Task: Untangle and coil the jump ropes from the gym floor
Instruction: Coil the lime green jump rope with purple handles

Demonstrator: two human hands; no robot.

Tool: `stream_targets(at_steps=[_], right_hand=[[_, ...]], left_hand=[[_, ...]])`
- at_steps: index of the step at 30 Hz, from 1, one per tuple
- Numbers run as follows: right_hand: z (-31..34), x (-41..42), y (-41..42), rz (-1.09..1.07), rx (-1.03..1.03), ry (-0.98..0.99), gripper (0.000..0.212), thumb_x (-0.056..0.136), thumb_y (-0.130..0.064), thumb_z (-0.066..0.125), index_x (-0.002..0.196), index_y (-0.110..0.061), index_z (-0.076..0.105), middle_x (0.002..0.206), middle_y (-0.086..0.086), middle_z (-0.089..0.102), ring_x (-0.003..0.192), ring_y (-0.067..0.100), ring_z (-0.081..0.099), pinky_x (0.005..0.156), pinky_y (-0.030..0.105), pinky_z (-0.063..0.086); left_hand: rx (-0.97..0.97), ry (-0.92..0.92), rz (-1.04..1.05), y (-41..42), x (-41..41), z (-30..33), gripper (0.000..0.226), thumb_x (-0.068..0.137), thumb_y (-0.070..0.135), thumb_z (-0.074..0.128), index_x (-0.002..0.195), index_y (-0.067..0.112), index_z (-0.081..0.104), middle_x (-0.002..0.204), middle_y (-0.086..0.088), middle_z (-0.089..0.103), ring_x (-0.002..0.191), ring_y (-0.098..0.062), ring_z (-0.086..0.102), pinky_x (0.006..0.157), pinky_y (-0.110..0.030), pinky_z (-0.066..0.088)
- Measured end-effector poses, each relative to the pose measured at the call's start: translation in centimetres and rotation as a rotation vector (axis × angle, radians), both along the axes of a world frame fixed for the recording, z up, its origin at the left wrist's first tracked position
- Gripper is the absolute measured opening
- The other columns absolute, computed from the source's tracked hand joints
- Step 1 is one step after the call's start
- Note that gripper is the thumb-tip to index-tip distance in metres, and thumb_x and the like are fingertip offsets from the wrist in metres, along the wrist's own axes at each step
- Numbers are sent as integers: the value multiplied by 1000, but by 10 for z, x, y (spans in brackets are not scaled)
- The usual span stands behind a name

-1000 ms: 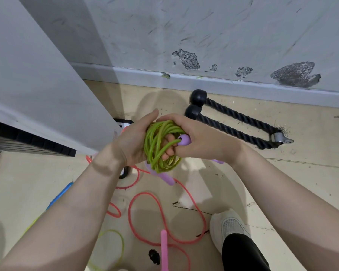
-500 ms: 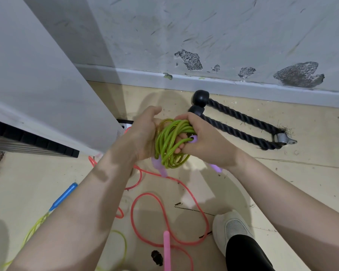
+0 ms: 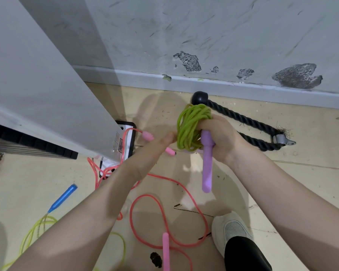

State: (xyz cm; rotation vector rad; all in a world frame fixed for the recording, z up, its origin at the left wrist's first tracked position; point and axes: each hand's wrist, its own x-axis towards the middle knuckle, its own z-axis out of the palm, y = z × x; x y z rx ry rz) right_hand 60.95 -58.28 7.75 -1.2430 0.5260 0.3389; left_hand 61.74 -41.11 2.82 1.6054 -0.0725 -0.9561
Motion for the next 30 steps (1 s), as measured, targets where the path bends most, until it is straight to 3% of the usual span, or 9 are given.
stream_targets(at_steps=[3, 6, 8, 11, 15, 17, 20, 25, 30], right_hand=[[-7, 0, -8, -59, 260, 219, 24, 89, 0, 37, 88, -9, 59, 67, 5, 66, 56, 20, 65, 55, 31, 55], [-9, 0, -14, -78, 283, 223, 26, 89, -1, 35, 86, -8, 61, 68, 6, 67, 55, 19, 66, 52, 28, 55], [-11, -1, -17, 3, 107, 101, 24, 83, 4, 41, 88, -7, 62, 76, 9, 67, 61, 19, 64, 53, 24, 51], [-13, -2, -13, 225, -382, -15, 24, 67, 0, 52, 90, -2, 60, 82, 18, 63, 70, 23, 54, 64, 30, 43], [-10, 0, -11, 369, -842, -104, 16, 78, -4, 51, 94, -10, 51, 73, -1, 52, 63, 11, 46, 52, 20, 36], [-8, -1, -11, 414, -944, -167, 19, 79, -7, 51, 97, -13, 51, 75, -6, 52, 66, 5, 47, 50, 11, 35], [-12, -6, 0, 460, -1007, -245, 22, 77, -8, 53, 99, -12, 52, 76, -3, 56, 70, 14, 53, 56, 15, 38], [-21, -5, 13, 428, -1141, -321, 38, 77, -11, 57, 114, -7, 50, 93, 6, 63, 86, 23, 58, 71, 33, 48], [-32, -9, 10, 487, -892, -344, 62, 81, -13, 60, 137, -12, 34, 110, 8, 59, 102, 23, 58, 81, 29, 45]], left_hand=[[-46, -52, -84, 4, -4, -1, 41, 86, 47, 49, 107, 14, 59, 101, -35, 54, 102, -18, 54, 107, -36, 33], [-191, -1, 37, -3, -5, 7, 14, 89, 18, 57, 95, 5, 54, 81, -13, 60, 70, -19, 61, 77, -28, 54], [-258, 36, 278, -11, 0, 17, 10, 95, 12, 49, 85, 10, 52, 65, -3, 55, 45, -14, 47, 49, -24, 49], [-236, 81, 478, -17, 11, 27, 20, 97, 18, 42, 82, 10, 53, 67, 0, 57, 44, -11, 41, 37, -17, 35], [2, 112, 327, -17, 11, 34, 33, 93, 40, 48, 89, 11, 65, 82, 2, 66, 57, -12, 48, 40, -19, 40], [19, 55, 223, -13, 9, 34, 30, 86, 42, 57, 91, 15, 67, 77, 4, 68, 57, -10, 52, 45, -20, 42], [8, 44, 163, -9, 8, 35, 39, 66, 49, 67, 90, 18, 68, 65, 6, 63, 54, -8, 53, 46, -21, 42], [-17, 162, 261, -23, 1, 24, 44, 72, 38, 76, 109, 17, 65, 97, -6, 72, 87, -20, 69, 73, -32, 56], [-51, 169, 443, -25, -3, 12, 25, 80, 19, 71, 103, 9, 66, 94, -11, 72, 86, -23, 69, 76, -33, 55]])
